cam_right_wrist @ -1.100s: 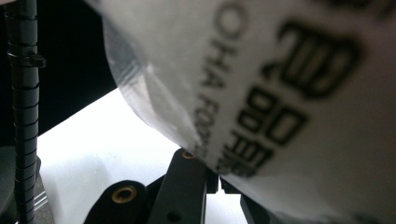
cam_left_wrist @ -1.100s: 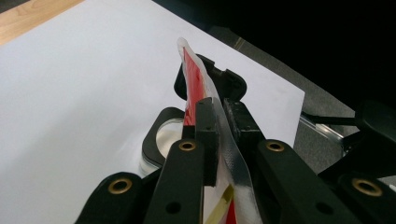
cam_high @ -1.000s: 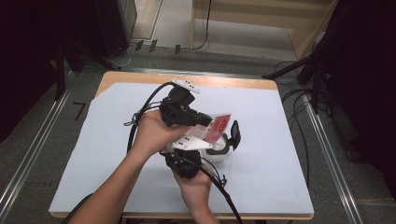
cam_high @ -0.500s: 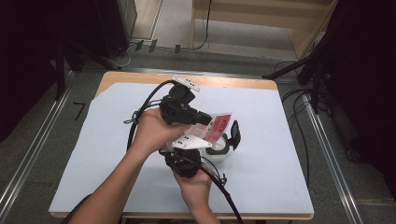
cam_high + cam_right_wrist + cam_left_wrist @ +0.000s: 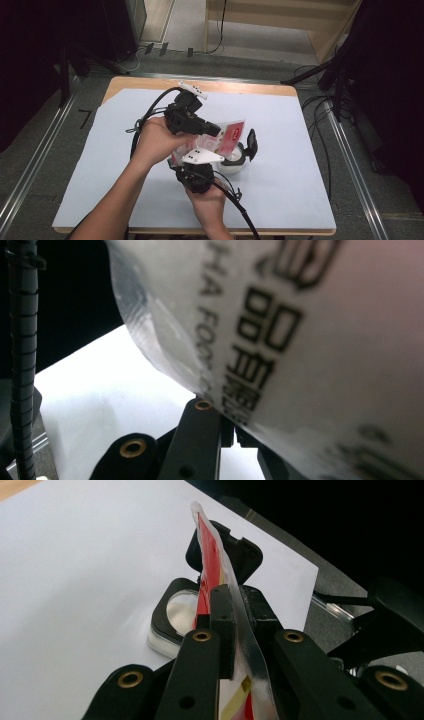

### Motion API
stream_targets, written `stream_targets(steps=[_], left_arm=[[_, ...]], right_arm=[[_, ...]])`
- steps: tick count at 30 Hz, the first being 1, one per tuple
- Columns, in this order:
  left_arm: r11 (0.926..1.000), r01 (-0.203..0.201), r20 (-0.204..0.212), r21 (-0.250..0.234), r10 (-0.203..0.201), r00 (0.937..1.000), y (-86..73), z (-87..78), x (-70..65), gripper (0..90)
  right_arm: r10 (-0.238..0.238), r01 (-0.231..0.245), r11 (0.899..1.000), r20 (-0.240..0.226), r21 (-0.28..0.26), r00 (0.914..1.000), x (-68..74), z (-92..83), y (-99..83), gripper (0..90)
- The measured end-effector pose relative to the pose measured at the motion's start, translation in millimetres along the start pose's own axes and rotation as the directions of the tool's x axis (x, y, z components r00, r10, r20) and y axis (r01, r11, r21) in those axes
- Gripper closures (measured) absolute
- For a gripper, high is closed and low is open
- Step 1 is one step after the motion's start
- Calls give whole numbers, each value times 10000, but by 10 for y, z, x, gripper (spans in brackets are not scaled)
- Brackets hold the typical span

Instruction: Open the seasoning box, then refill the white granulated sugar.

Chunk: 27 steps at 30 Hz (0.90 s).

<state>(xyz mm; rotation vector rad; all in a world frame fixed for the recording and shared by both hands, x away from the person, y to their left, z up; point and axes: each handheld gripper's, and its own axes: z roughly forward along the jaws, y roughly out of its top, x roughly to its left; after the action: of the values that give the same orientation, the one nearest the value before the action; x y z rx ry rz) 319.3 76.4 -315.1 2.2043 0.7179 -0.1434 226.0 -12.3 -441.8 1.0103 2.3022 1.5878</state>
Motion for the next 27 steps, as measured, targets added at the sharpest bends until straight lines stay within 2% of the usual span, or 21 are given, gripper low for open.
stream_targets(steps=[7, 15, 17, 27], left_arm=[[9999, 154, 24, 46, -154, 9999, -16, -7, 48, 862], [9999, 30, -31, 103, -30, 10000, -32, -17, 17, 864], [9999, 7, -16, 124, -7, 10000, -45, -27, 17, 868], [9995, 306, -20, 117, -306, 9995, -118, -119, 96, 887]], right_arm=[[-68, 68, 9999, -29, 97, 10000, -8, 10, -15, 892], [-76, 77, 9999, -68, 90, 9999, -5, 5, -31, 890], [-229, 229, 9997, -33, 65, 9997, -3, 7, -45, 887], [-383, 384, 9992, -186, 71, 9991, -19, 37, -86, 887]])
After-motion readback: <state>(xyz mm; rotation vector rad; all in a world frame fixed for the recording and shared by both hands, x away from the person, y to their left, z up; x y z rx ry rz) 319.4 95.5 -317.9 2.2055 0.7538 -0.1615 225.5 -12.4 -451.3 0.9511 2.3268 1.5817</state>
